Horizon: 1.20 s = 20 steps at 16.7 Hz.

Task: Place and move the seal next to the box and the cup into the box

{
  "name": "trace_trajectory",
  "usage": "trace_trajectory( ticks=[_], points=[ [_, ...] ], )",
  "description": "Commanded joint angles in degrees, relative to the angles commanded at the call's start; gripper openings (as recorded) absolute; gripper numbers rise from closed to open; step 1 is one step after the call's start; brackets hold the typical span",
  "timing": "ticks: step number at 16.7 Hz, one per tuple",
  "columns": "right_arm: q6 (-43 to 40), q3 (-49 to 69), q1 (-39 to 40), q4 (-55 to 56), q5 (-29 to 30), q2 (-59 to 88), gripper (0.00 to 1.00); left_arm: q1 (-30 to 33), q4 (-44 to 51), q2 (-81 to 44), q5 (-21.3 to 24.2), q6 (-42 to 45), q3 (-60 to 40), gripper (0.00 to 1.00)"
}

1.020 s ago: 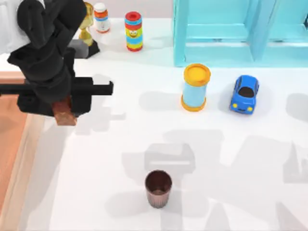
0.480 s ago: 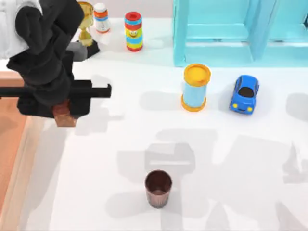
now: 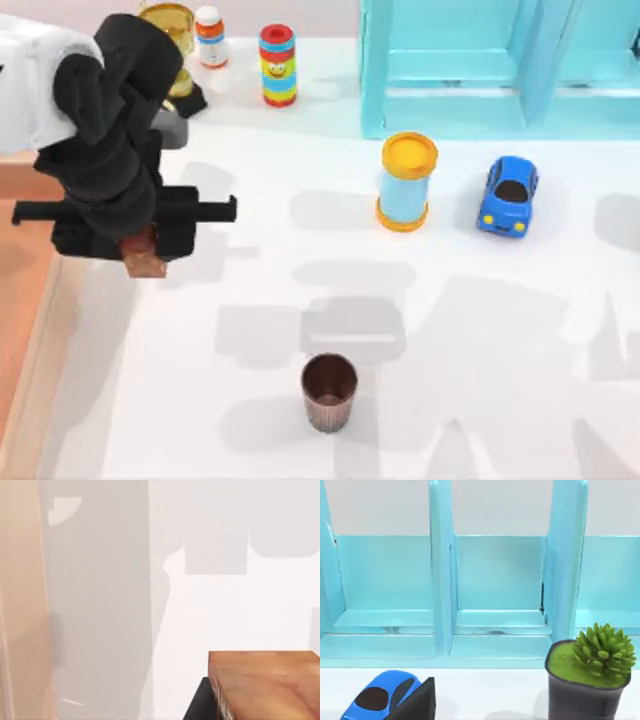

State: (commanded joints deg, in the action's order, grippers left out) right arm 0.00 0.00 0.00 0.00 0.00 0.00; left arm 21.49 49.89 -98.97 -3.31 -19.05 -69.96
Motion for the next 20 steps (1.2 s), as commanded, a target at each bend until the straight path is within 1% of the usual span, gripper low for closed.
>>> trace_trajectory(
  ticks=[5, 9, 20],
  points=[
    [0.0, 0.0, 0.0, 0.0, 0.0, 0.0, 1.0, -0.3, -4.6, -1.7, 0.1, 0.2, 2.9, 0.0],
    [0.0, 0.0, 0.0, 0.0, 0.0, 0.0, 1.0, -0.3, -4.9, -1.8, 0.1, 0.2, 3.0, 0.0],
    [0.0, 0.0, 0.0, 0.0, 0.0, 0.0, 1.0, -0.3, -4.9, -1.8, 0.1, 0.2, 3.0, 0.83]
  ],
)
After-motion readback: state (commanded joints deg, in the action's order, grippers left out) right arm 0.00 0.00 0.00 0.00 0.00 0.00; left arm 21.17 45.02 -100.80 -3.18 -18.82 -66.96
